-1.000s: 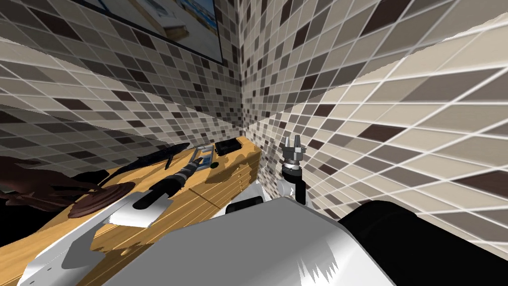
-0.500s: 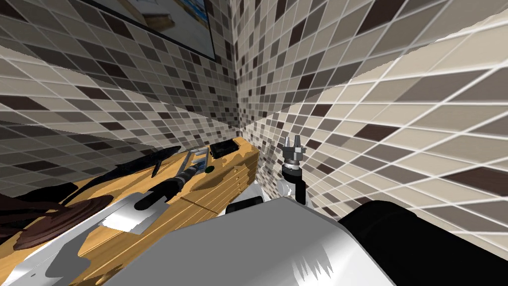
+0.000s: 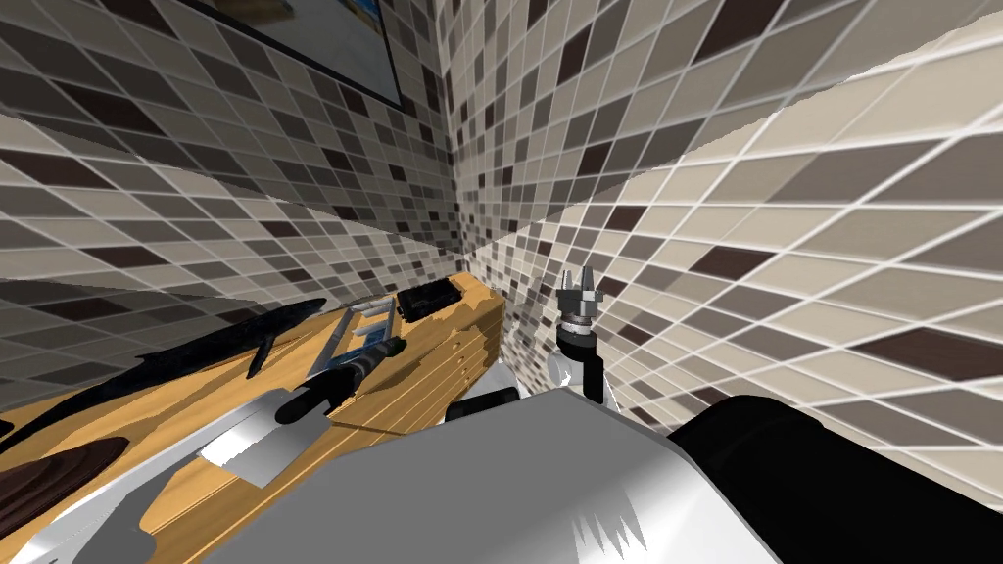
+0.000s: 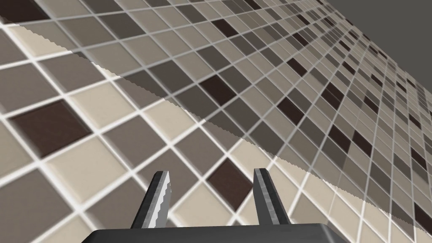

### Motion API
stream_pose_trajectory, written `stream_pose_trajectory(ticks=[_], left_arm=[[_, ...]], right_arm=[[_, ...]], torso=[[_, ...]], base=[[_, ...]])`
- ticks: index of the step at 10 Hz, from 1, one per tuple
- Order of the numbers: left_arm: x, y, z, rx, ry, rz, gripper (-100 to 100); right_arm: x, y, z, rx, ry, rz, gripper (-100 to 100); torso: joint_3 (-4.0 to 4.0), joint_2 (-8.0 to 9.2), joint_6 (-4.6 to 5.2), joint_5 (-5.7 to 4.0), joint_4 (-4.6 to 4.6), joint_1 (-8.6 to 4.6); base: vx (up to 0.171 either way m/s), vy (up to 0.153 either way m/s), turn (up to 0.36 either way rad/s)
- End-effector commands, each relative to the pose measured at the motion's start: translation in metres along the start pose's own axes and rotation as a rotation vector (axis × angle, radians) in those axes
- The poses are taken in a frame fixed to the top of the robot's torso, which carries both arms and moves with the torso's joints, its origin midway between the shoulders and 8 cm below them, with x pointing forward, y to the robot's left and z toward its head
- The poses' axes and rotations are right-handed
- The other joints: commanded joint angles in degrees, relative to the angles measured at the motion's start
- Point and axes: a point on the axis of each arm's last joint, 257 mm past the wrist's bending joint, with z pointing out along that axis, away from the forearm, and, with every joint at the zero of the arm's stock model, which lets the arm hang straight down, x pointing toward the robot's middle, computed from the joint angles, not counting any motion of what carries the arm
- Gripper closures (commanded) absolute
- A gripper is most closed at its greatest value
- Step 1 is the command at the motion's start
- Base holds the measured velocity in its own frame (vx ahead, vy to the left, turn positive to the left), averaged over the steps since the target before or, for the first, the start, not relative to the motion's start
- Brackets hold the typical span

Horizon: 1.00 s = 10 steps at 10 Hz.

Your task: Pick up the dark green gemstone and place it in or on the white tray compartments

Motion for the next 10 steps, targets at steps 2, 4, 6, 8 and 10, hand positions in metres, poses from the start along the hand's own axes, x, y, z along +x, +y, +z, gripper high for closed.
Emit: stream_pose_trajectory(ticks=[2, 4, 6, 8, 10], left_arm=[[0.001, 0.001, 0.0, -0.004, 0.002, 0.0, 0], [0.0, 0.008, 0.008, -0.008, -0.004, -0.009, -100], [-0.001, 0.01, 0.01, -0.01, -0.006, -0.011, -100], [-0.001, 0.011, 0.01, -0.011, -0.006, -0.01, 100], [-0.001, 0.009, 0.01, -0.007, -0.006, -0.012, 100]], right_arm=[[0.0, 0.0, 0.0, 0.0, 0.0, 0.0, 0], [0.0, 0.0, 0.0, 0.0, 0.0, 0.0, 0], [0.0, 0.0, 0.0, 0.0, 0.0, 0.0, 0], [0.0, 0.0, 0.0, 0.0, 0.0, 0.0, 0], [0.0, 0.0, 0.0, 0.0, 0.0, 0.0, 0]], torso=[[0.07, 0.13, -0.02, 0.02, 0.03, 0.13], [0.14, 0.24, -0.01, 0.06, 0.06, 0.28], [0.12, 0.21, -0.01, 0.08, 0.05, 0.34], [0.18, 0.29, 0.01, 0.07, 0.09, 0.3], [0.15, 0.28, -0.01, 0.04, 0.04, 0.27]], base=[[0.021, -0.021, -0.004], [0.02, 0.001, -0.055], [0.019, 0.007, -0.03], [0.0, 0.0, 0.0], [0.0, 0.0, 0.0]])
